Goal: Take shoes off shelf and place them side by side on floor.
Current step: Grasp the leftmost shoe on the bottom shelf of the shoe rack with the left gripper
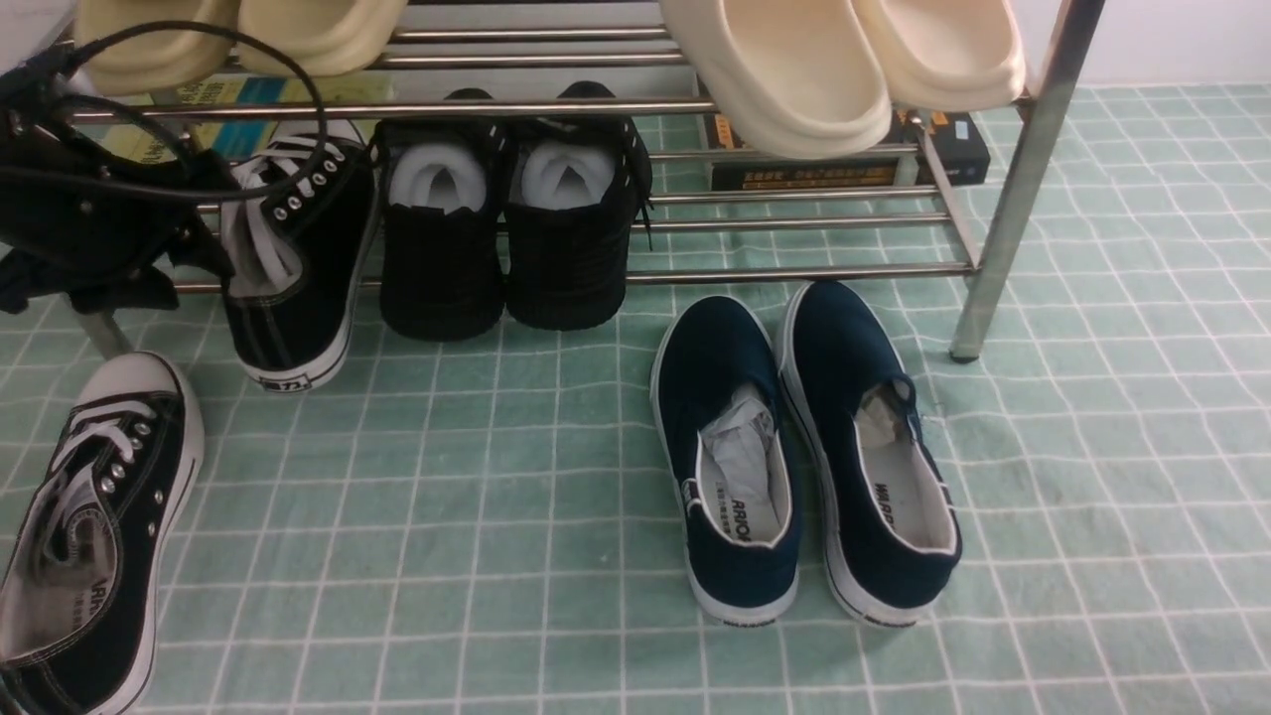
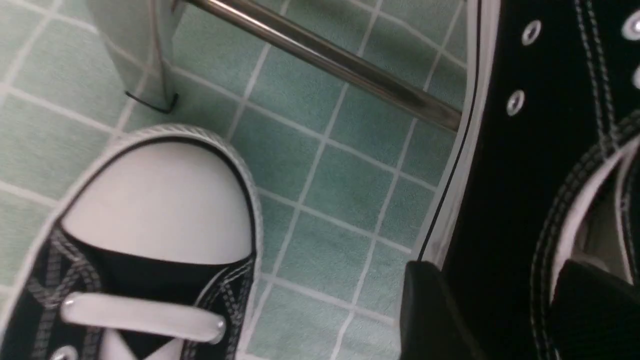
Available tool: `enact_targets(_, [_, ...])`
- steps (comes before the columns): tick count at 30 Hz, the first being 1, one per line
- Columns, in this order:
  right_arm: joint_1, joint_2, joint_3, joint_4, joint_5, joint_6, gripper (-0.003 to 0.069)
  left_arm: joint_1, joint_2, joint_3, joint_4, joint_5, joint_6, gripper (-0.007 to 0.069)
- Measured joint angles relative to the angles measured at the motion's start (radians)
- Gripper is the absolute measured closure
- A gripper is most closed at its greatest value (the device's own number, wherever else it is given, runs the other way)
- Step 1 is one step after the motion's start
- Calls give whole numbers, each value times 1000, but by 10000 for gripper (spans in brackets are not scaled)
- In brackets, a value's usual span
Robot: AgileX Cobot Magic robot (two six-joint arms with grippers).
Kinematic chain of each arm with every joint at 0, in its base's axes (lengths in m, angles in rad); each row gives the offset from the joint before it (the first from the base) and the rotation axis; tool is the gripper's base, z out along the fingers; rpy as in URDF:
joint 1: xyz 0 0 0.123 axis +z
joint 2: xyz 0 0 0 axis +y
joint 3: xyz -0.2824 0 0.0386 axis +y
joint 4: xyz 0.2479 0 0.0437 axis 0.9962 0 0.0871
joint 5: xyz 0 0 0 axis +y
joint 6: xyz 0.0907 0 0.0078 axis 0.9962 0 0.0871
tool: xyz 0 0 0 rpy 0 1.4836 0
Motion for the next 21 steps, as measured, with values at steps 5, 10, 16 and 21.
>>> enact_targets(5, [0,0,0,0,0,0,419,0,42,0,-35,-14,27,269])
enact_targets(10, [0,0,0,0,0,0,419,0,39,0,-37,-13,31,269])
enact_targets(16, [0,0,0,0,0,0,419,0,49,0,-39,-46,33,270])
enact_targets(21, [0,0,0,0,0,0,419,0,79,0,-57,-100,34,304])
